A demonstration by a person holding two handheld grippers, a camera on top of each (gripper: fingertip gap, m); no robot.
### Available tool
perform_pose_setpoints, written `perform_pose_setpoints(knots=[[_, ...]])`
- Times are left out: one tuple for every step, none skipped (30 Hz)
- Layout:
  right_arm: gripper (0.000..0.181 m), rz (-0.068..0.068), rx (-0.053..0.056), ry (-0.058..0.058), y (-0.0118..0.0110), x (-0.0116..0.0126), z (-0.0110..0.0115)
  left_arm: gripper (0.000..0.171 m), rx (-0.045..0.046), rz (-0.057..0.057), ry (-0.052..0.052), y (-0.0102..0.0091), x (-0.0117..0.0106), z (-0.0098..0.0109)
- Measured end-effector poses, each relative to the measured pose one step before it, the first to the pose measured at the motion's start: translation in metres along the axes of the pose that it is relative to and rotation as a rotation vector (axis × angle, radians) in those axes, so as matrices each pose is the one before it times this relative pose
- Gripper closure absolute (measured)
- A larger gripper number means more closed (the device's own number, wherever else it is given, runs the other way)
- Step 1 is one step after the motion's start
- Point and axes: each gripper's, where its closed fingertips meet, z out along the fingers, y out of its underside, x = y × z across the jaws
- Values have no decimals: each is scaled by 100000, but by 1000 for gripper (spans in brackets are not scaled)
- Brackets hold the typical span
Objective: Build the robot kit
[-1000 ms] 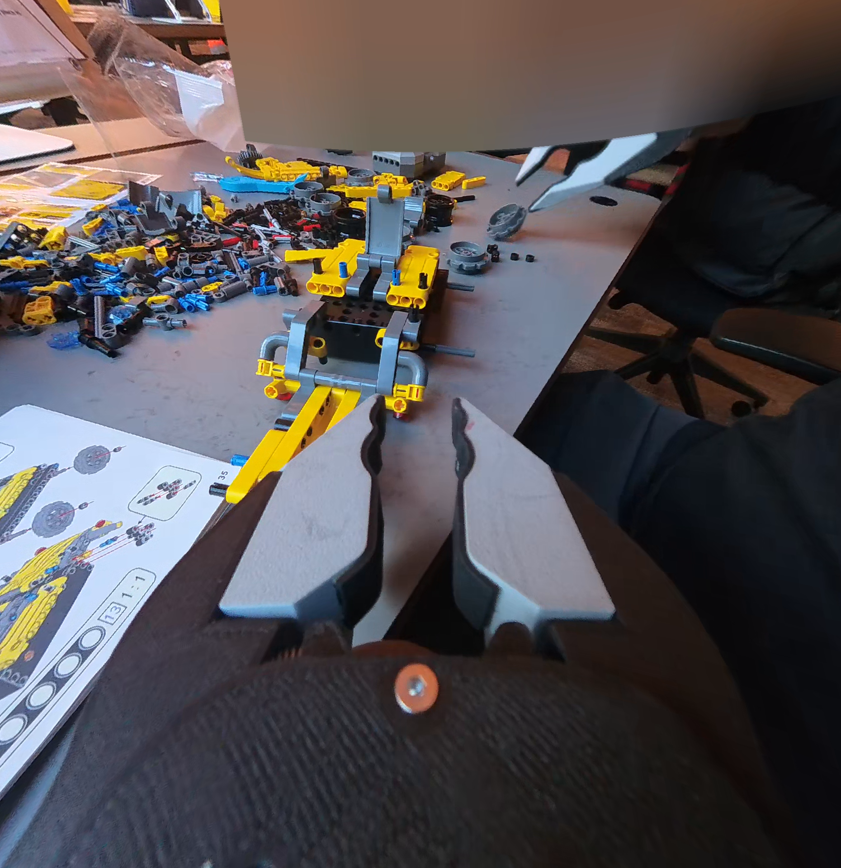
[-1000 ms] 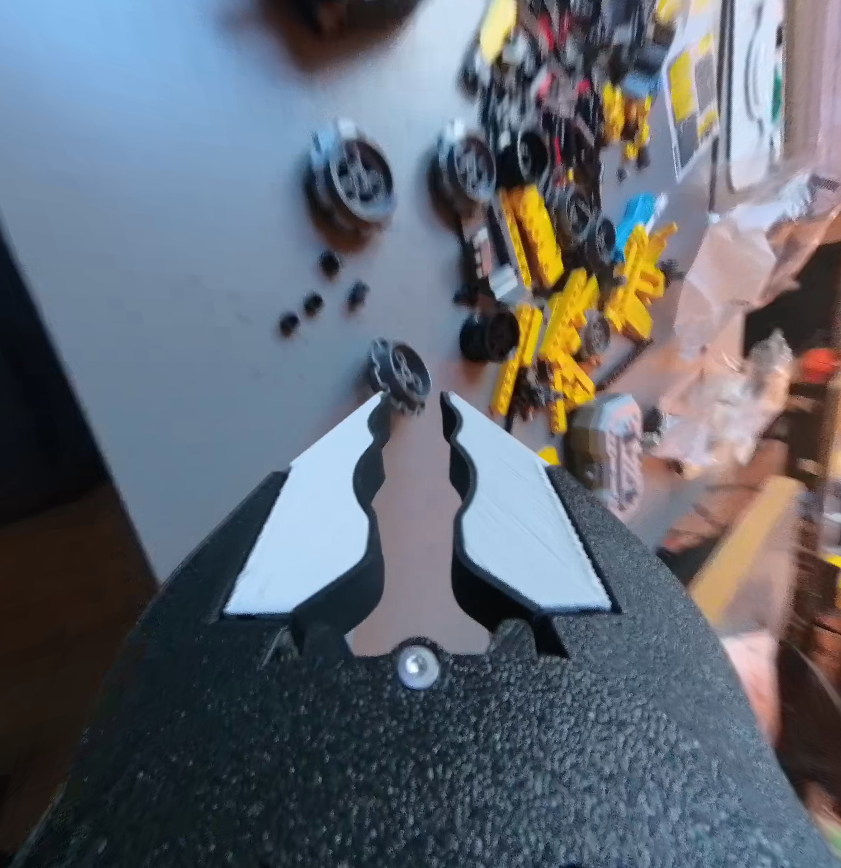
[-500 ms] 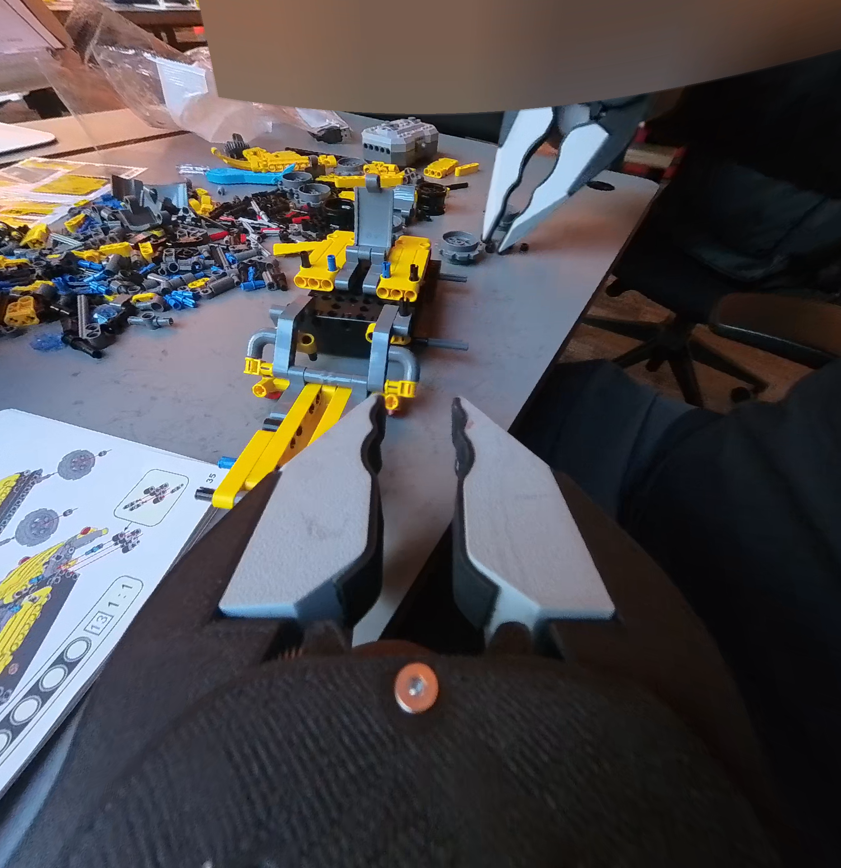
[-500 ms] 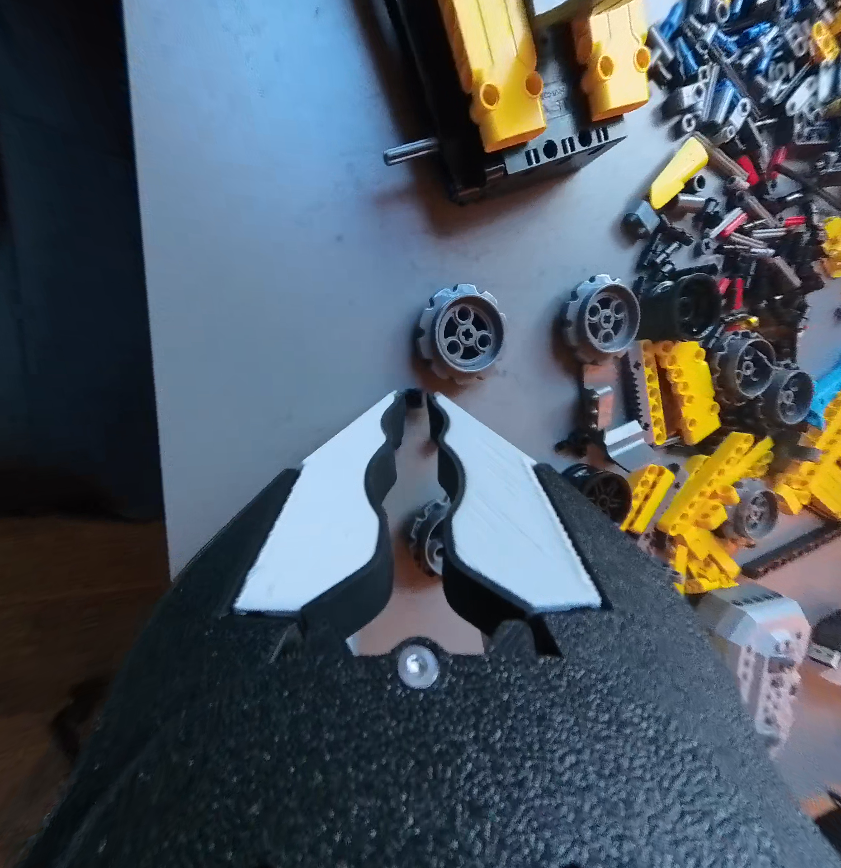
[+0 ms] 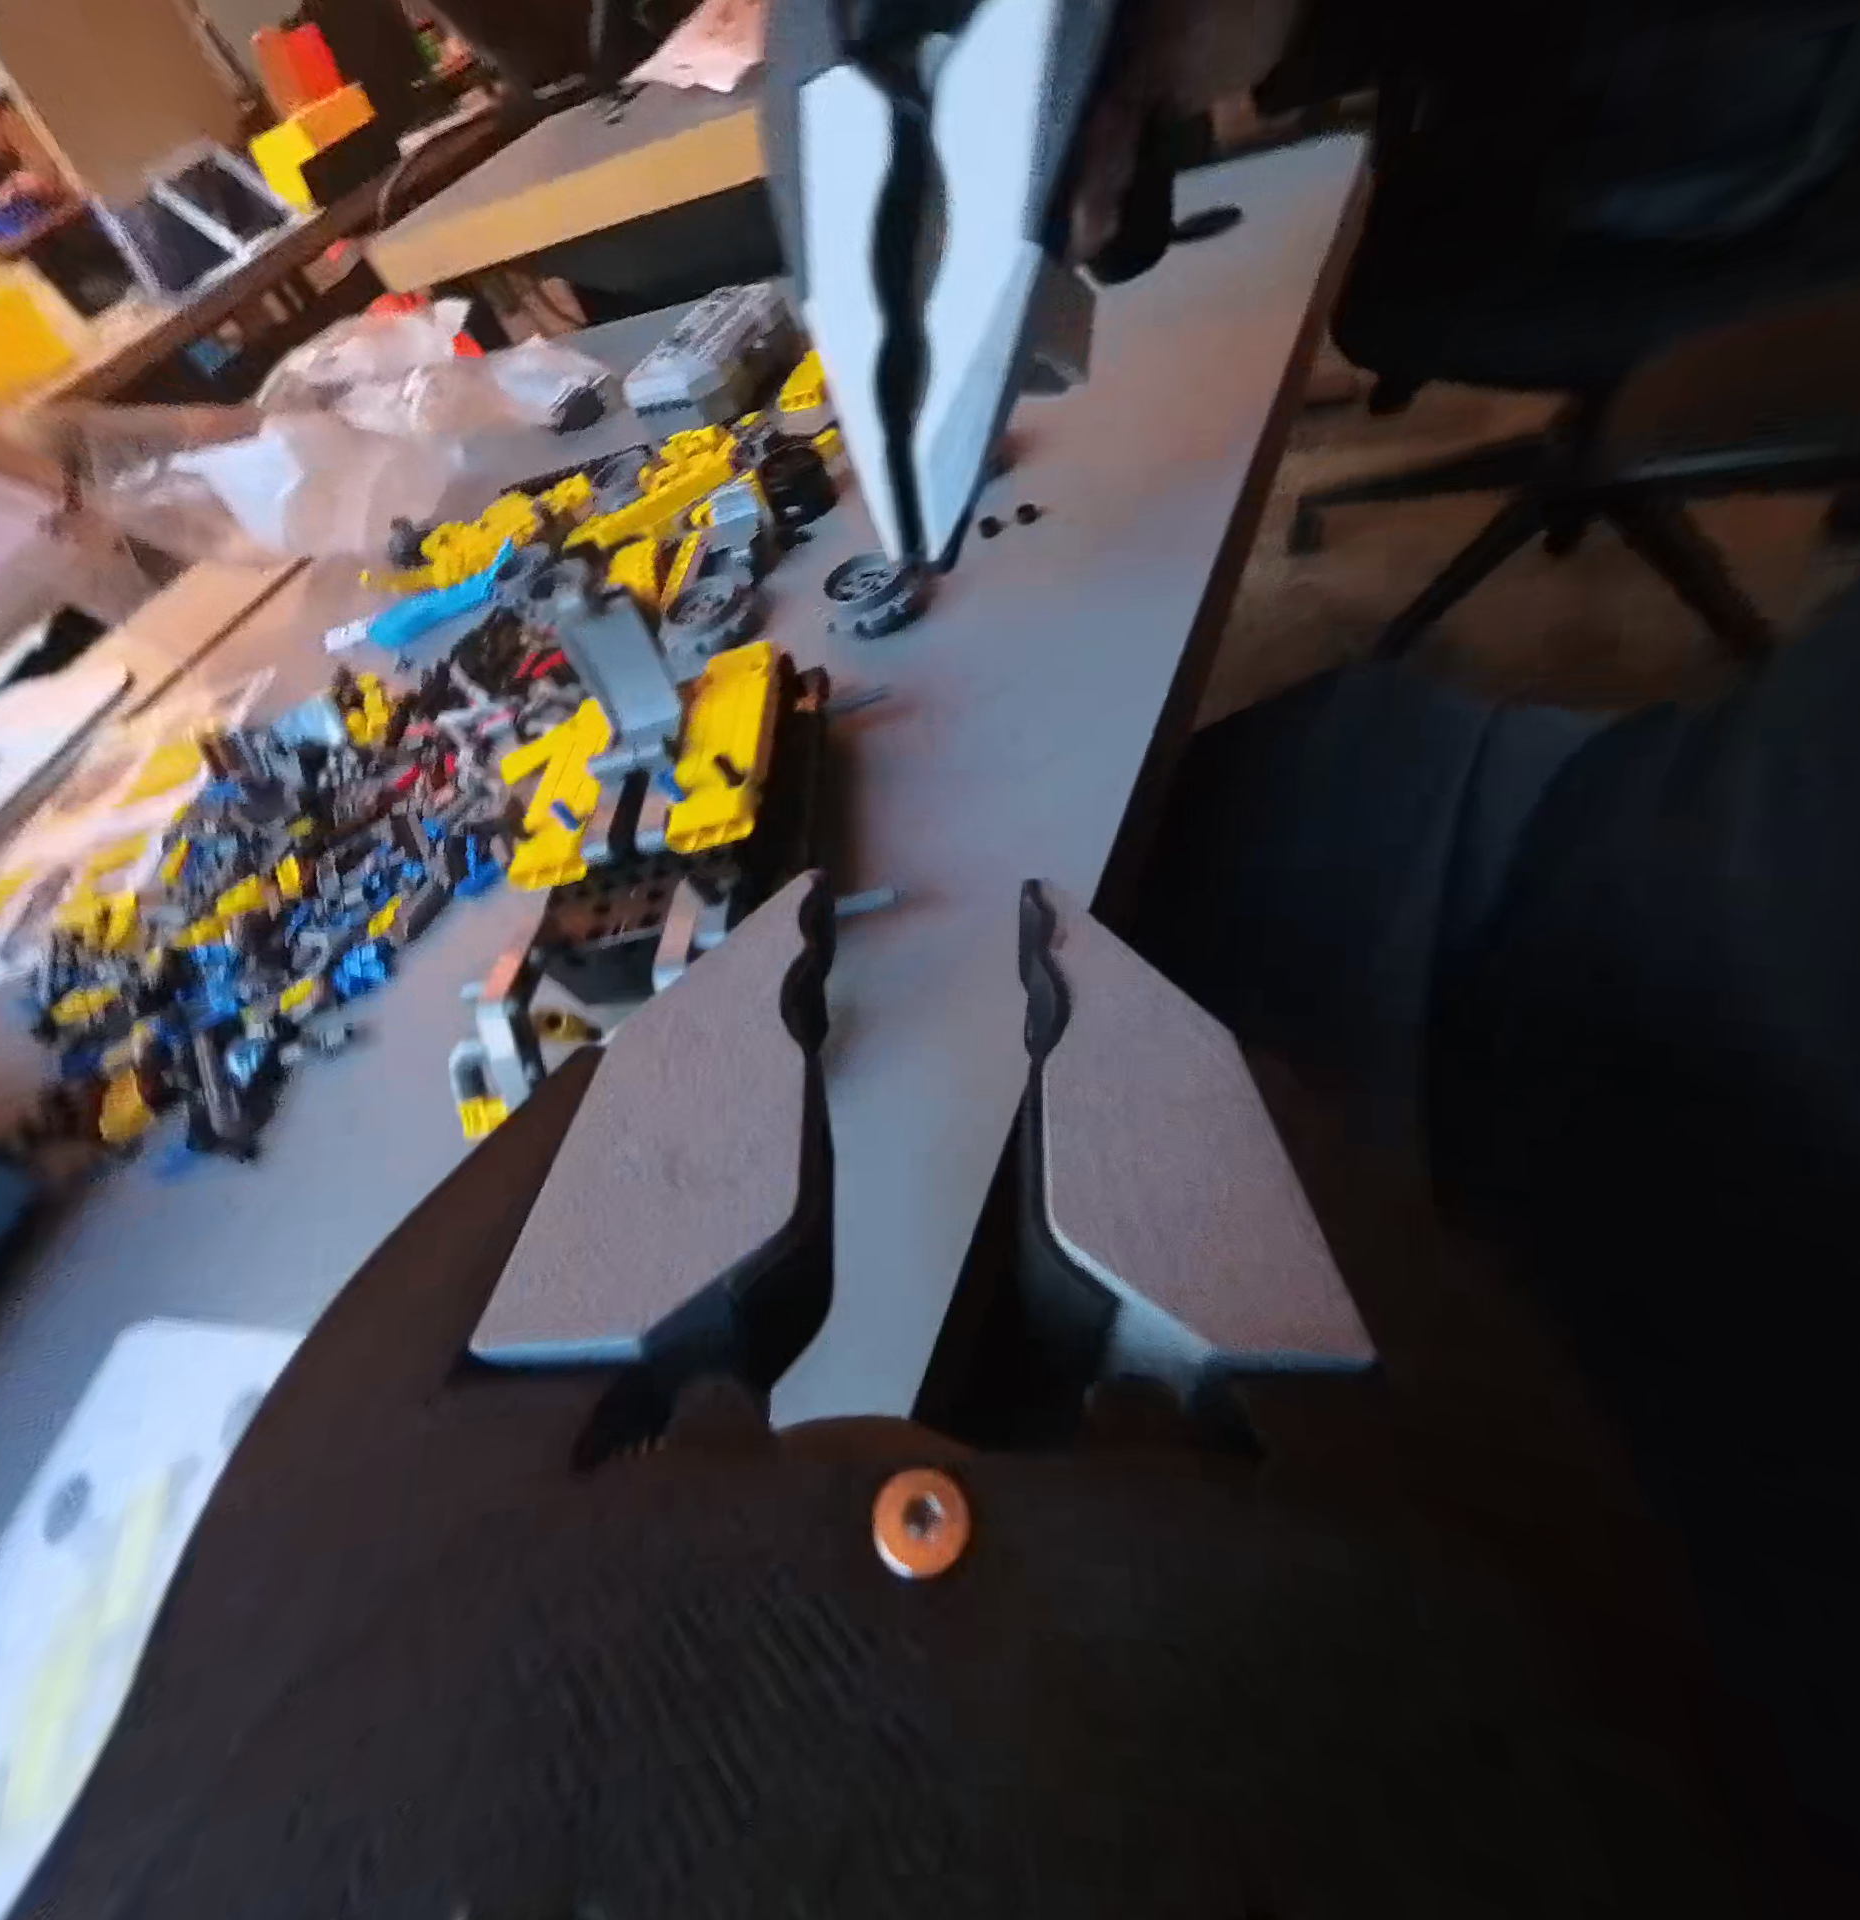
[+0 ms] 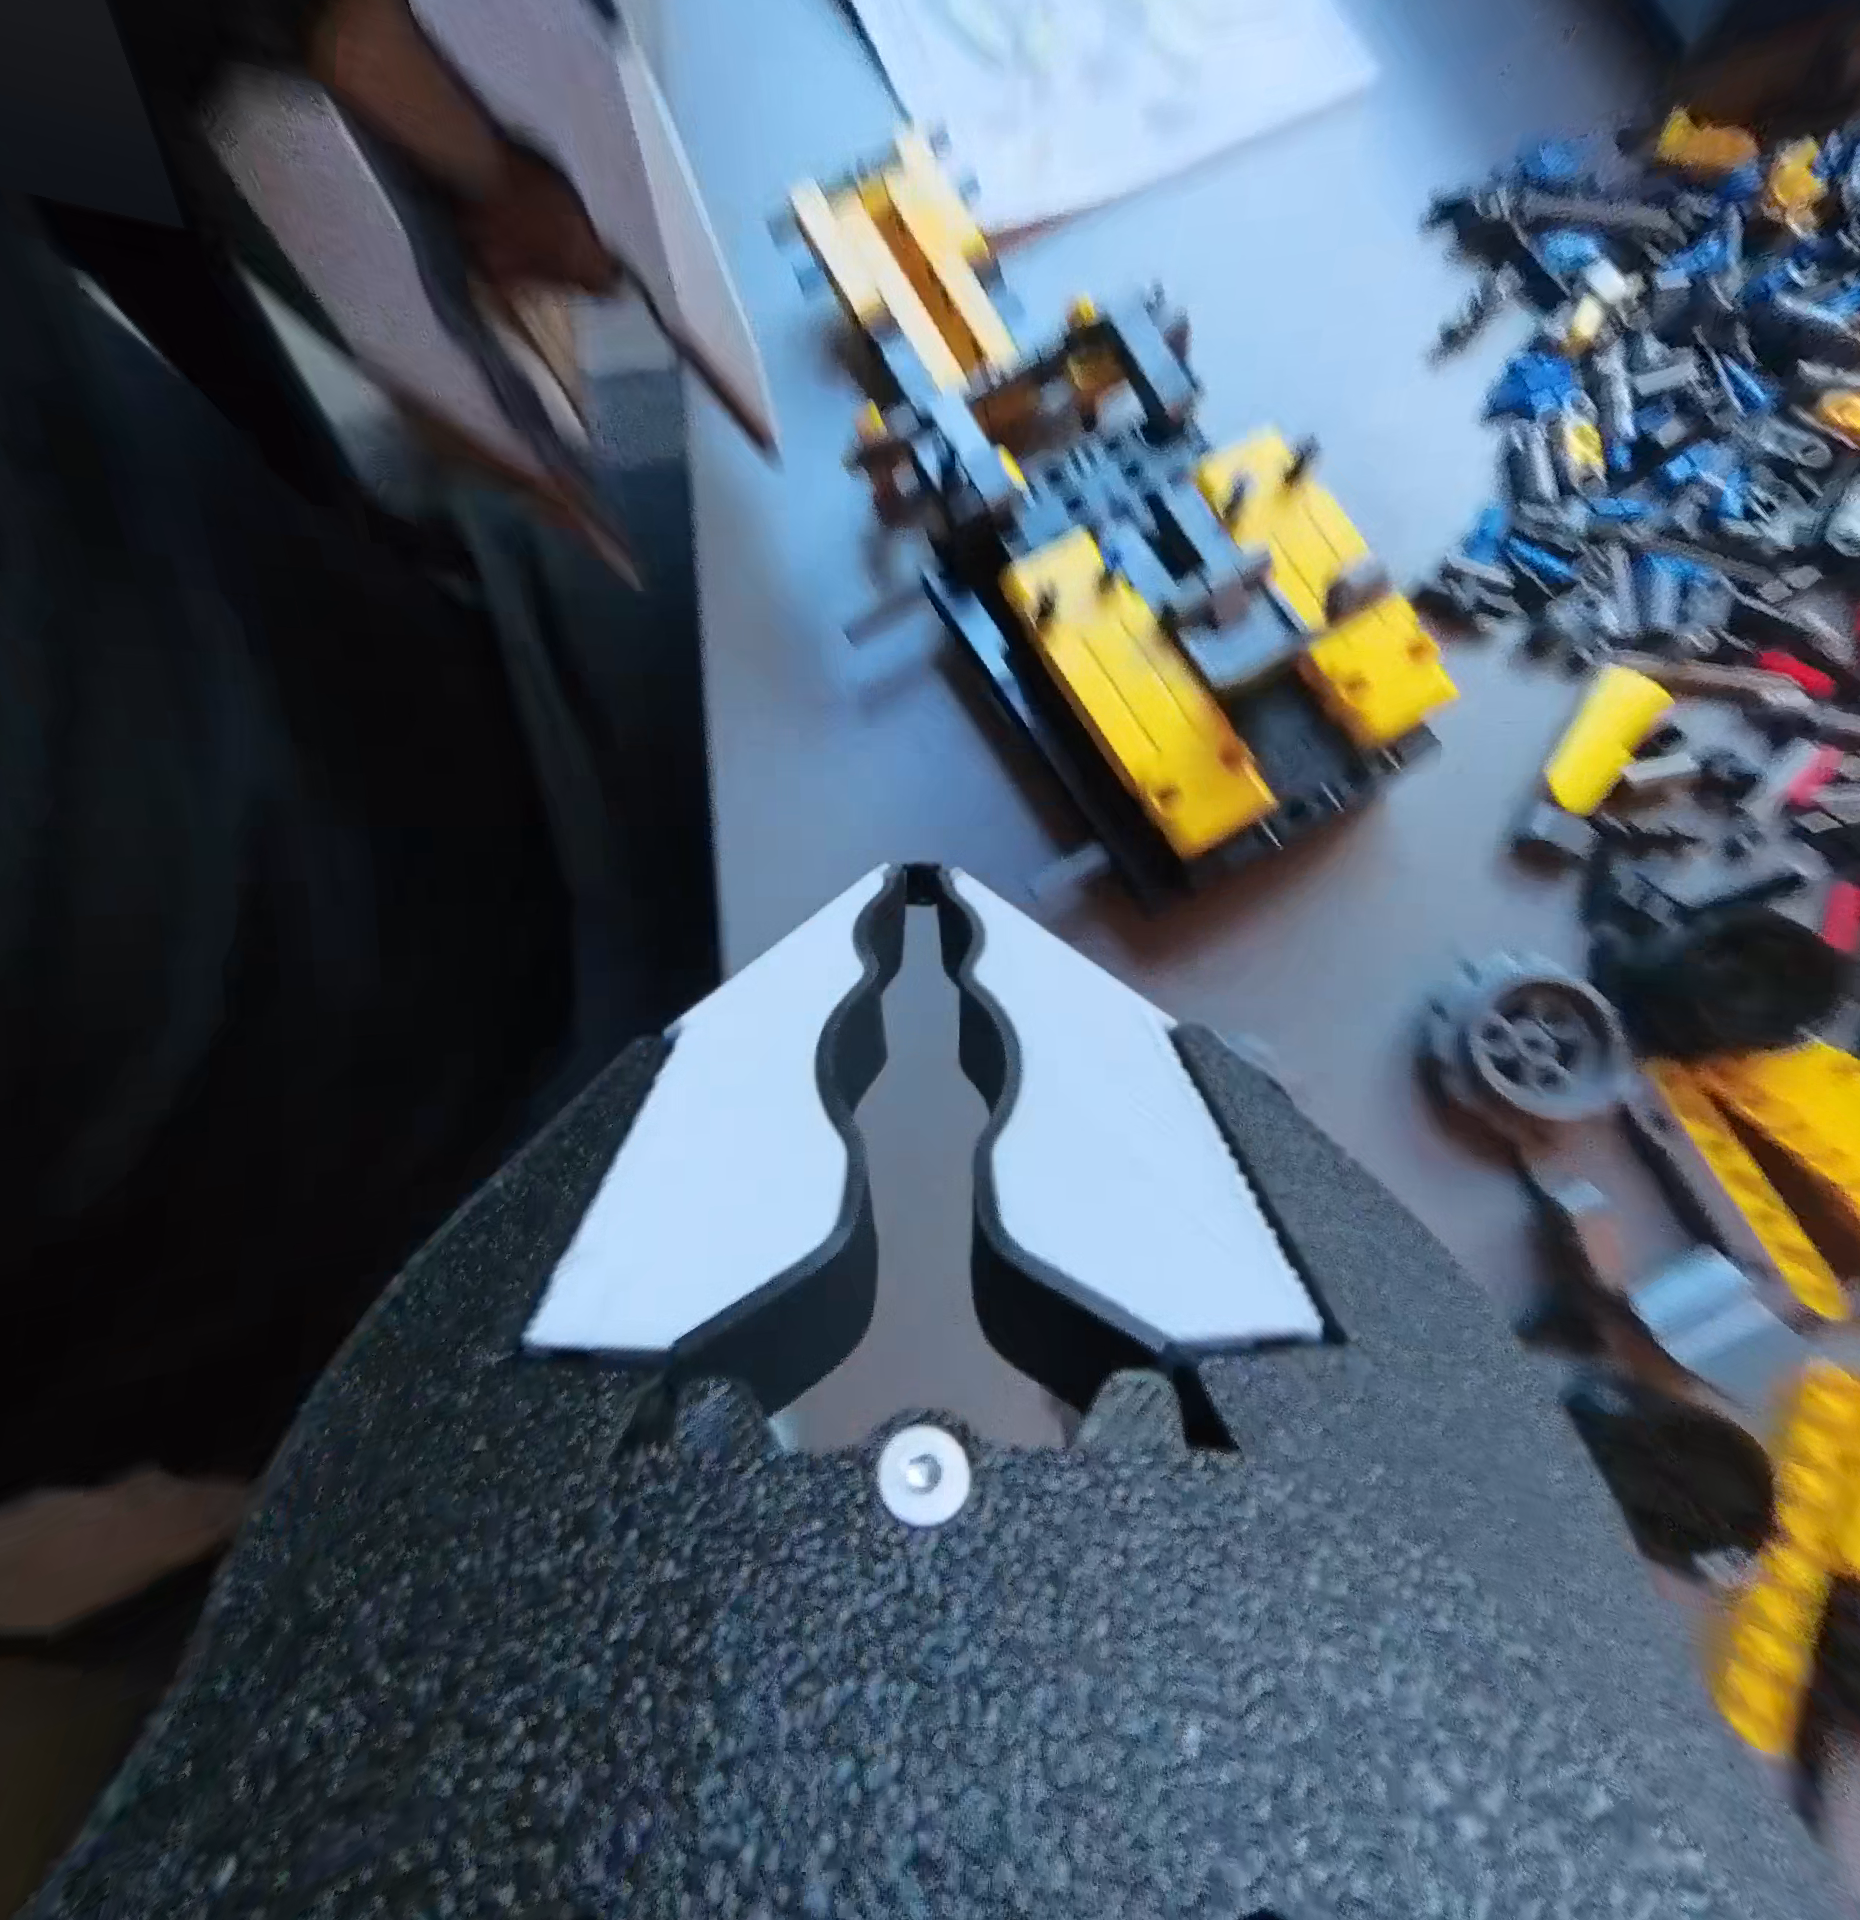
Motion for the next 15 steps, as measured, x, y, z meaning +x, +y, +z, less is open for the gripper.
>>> perform_pose_setpoints(knots=[[176, 4086, 4840, -4861, -1174, -980, 501, 138, -653, 5084, 581, -378, 293, 540], [176, 4541, 3905, -5881, -932, -1041, 583, 138, 87, 4183, -121, -466, 126, 453], [176, 4055, 2839, -5771, -654, -960, 570, 138, 726, 3218, 81, -478, 111, 337], [176, 3519, 3017, -4883, -542, -767, 504, 138, 1095, 3003, 678, -433, 174, 272], [175, 3518, 2418, -4330, -372, -598, 430, 139, 1040, 3514, 231, -306, 124, 219], [175, 3174, 1147, -3290, -136, -368, 357, 141, 320, 3823, -735, -85, -13, 140], [175, 2377, 404, -1412, 31, -56, 303, 144, -328, 3065, -1234, 98, -99, 90], [175, 1969, -506, -759, 183, 63, 258, 145, -316, 1980, -754, 109, -34, 28], [175, 1822, -956, -1227, 231, 3, 243, 147, 380, 1270, -490, -14, -10, -58], [175, 1737, -540, -1506, 164, -54, 239, 150, 1384, 1133, -164, -188, 40, -111], [175, 1847, -259, -850, 95, 72, 209, 154, 1468, 1199, -470, -233, -6, -105], [175, 1932, 58, -215, 43, 193, 194, 154, 780, 1084, -1064, -159, -115, -55], [175, 2179, 1004, -652, -88, 160, 132, 154, 27, 505, -1048, -17, -142, -10], [175, 2718, 1987, -1133, -231, 108, 61, 154, -104, -311, -800, 66, -115, 45], [175, 3185, 2347, -1278, -272, 115, 6, 155, 12, -1103, -672, 96, -109, 38]])
